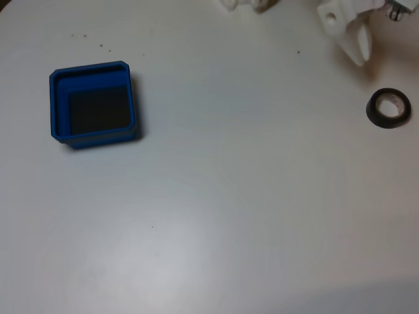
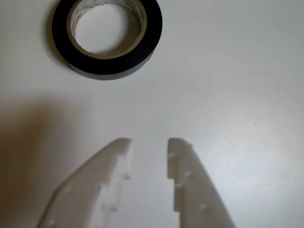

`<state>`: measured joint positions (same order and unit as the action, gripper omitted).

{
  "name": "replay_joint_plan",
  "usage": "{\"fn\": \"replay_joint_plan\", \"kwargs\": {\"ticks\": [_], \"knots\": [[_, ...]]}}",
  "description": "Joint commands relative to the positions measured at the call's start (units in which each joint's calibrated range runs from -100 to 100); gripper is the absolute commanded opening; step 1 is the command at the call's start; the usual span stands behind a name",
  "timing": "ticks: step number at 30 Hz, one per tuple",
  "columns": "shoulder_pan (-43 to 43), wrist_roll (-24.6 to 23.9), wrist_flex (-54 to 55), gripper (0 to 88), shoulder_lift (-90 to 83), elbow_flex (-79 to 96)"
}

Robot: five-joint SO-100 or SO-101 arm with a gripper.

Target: Pick the black tape roll and drop it in the blue box

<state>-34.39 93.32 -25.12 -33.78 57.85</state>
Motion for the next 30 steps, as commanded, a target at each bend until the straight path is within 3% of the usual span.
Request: {"fn": "replay_joint_plan", "kwargs": {"ticks": [1, 10, 25, 30], "knots": [[0.14, -0.33, -8.79, 0.7, 4.02, -14.36], [0.24, -0.33, -24.96, 0.7, 18.48, -35.21], [0.24, -0.33, -26.2, 0.7, 38.47, -51.29], [0.24, -0.33, -31.81, 0.7, 43.99, -59.02]]}}
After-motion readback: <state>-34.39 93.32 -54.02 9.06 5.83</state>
